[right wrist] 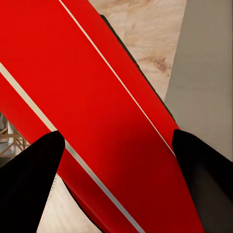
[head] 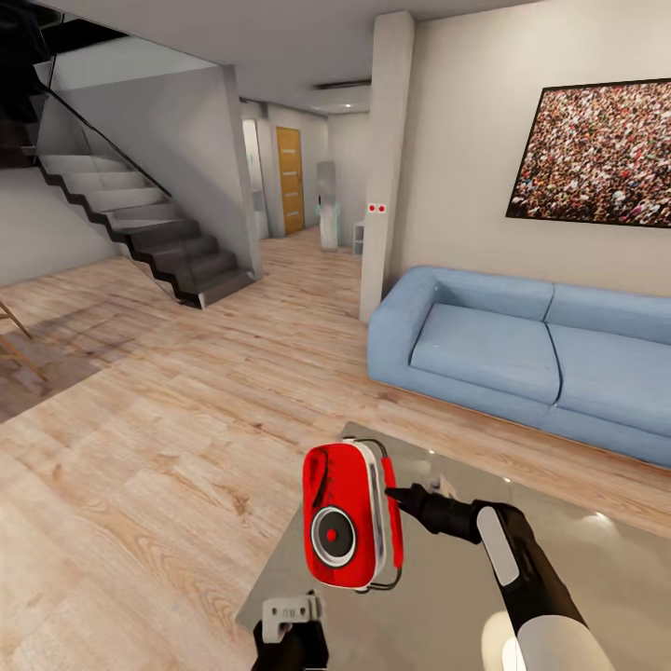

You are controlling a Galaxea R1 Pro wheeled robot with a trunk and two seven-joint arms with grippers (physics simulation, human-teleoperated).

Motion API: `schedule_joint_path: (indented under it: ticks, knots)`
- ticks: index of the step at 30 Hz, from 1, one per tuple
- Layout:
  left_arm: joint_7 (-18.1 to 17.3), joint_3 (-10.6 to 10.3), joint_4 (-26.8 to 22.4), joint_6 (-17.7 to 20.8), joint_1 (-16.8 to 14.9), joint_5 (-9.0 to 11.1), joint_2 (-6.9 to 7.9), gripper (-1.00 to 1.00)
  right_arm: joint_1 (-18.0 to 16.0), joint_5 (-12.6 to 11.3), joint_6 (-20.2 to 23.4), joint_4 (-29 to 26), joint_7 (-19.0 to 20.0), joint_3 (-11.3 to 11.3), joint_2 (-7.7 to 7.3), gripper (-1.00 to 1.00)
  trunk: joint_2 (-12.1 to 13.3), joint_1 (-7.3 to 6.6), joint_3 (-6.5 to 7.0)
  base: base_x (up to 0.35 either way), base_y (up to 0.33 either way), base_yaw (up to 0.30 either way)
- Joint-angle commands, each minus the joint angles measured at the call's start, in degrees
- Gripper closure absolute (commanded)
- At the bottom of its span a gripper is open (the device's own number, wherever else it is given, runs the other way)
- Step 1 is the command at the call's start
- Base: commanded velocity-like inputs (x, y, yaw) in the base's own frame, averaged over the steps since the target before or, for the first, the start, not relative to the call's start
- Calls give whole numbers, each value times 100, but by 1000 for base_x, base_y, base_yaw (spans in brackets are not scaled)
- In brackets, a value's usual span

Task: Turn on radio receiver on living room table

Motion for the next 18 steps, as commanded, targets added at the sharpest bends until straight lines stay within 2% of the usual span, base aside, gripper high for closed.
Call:
schedule_joint_path:
  ticks: [1, 3, 6, 11, 14, 18]
  knots:
    - [-1, 0, 0, -100, 0, 0, -21, 100, -1, -99, 18, 9, 2, -2, 0, 100, 0, 0, 0, 0, 0, 0]
    - [-1, -3, -2, -272, 0, 0, -55, 100, -1, -98, 17, 63, -4, 1, -1, 100, 0, 0, 0, 0, 0, 0]
    - [-2, 1, -5, -326, 0, 0, -111, 100, -1, -91, 17, 155, -7, 2, -1, 100, 0, 0, 0, 0, 0, 0]
    - [-2, 4, -3, -337, -20, -15, -306, 100, -1, -89, 17, 234, -7, 2, -1, 100, 0, 0, 0, 0, 0, 0]
    - [4, 21, 2, -281, -186, -266, -401, 100, -1, -81, 14, 278, -6, 2, -1, 100, 0, 0, 0, 0, 0, 0]
    - [7, 41, 2, -253, -280, -359, -471, 100, -1, -73, 13, 287, -6, 2, -1, 100, 0, 0, 0, 0, 0, 0]
